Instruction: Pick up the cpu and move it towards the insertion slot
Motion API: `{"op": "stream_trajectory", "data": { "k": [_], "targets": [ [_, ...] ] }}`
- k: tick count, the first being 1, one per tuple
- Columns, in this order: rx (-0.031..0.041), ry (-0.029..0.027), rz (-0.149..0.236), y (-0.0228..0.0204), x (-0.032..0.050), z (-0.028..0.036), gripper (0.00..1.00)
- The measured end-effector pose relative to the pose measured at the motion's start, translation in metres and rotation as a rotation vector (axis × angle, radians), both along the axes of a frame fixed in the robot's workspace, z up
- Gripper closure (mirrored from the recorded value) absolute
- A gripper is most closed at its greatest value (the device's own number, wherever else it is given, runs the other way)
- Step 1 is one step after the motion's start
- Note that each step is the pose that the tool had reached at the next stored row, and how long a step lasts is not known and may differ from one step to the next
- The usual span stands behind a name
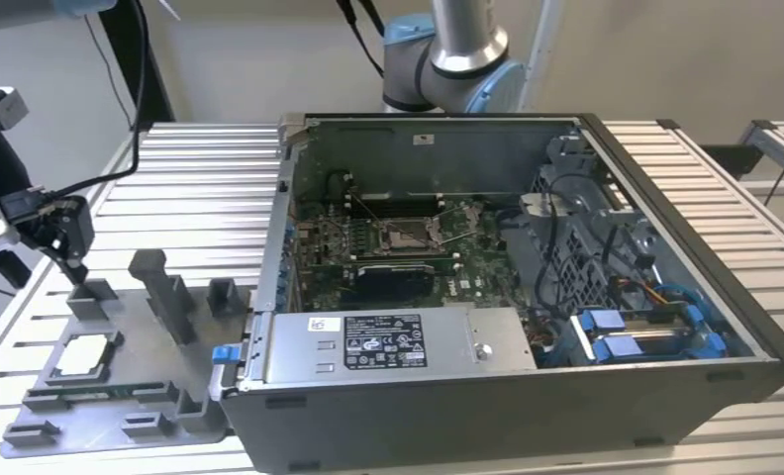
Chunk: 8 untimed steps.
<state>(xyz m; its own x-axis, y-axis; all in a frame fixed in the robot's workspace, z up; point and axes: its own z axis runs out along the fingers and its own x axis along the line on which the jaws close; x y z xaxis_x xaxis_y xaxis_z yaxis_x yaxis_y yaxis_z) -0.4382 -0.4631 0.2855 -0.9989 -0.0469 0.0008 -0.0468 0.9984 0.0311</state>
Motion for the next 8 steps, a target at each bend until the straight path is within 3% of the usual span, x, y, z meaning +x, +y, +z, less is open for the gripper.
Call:
{"op": "stream_trajectory", "data": {
  "k": [8],
  "targets": [
    [-0.0116,0.0001,0.000,-0.0017,-0.0008,-0.0101,0.00]
  ]
}}
